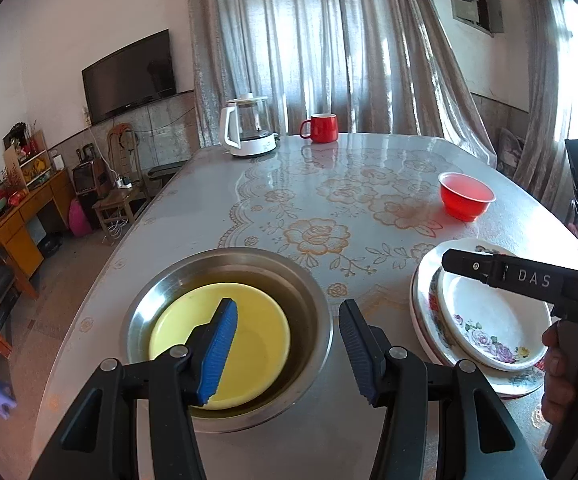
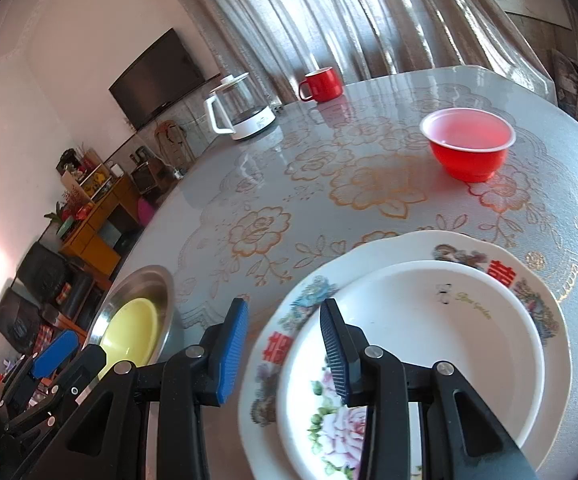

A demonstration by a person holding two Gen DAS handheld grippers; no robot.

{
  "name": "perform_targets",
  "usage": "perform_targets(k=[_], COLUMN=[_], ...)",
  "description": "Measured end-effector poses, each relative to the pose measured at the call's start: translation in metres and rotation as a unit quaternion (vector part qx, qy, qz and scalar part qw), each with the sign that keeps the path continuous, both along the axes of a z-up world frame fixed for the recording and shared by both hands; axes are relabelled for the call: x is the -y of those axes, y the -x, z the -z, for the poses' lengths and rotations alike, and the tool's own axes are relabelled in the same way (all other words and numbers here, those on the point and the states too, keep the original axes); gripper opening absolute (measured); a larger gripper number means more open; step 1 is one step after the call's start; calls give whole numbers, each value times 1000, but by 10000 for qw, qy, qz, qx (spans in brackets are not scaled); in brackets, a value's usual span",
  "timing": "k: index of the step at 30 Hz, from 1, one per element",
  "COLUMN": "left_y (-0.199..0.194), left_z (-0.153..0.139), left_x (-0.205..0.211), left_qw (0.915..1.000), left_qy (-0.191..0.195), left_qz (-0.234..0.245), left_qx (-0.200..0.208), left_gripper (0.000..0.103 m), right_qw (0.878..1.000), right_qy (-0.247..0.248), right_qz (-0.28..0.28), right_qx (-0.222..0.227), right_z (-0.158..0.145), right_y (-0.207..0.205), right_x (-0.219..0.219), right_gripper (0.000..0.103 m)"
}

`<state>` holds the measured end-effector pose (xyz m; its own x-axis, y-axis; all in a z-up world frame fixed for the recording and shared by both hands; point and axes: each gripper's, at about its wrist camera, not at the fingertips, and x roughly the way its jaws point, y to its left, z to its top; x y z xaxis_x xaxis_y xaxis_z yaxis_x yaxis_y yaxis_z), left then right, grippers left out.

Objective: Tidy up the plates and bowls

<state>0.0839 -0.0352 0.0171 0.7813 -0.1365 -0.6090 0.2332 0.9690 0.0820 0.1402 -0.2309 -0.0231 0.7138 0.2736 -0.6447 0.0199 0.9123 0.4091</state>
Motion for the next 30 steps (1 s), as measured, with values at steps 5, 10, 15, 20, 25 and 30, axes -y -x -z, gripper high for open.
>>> perform_targets(k=[5,10,15,20,25,30], left_y=[-4,-10,-17,-21,-27,-34], left_z=[2,2,2,1,1,2], left_x=[15,29,44,59,72,83], left_qw=[9999,9995,9989,9981,9971,9964], left_qy=[-74,-160,-228,-319,-398,-456], left_qz=[137,269,396,529,642,717], left_qx=[-41,-47,-61,-31,-33,-19], left_gripper=[54,54,54,54,54,54], right_qw=[9997,9986,9970,9950,9931,9919], right_qy=[-95,-223,-292,-350,-412,-441], right_qz=[213,469,715,929,1094,1192], right_qx=[2,-17,-38,-71,-60,-33], right_z=[2,4,7,12,13,12], right_y=[2,3,5,6,5,3], right_x=[20,44,67,88,106,119], right_gripper=[37,38,38,38,38,38])
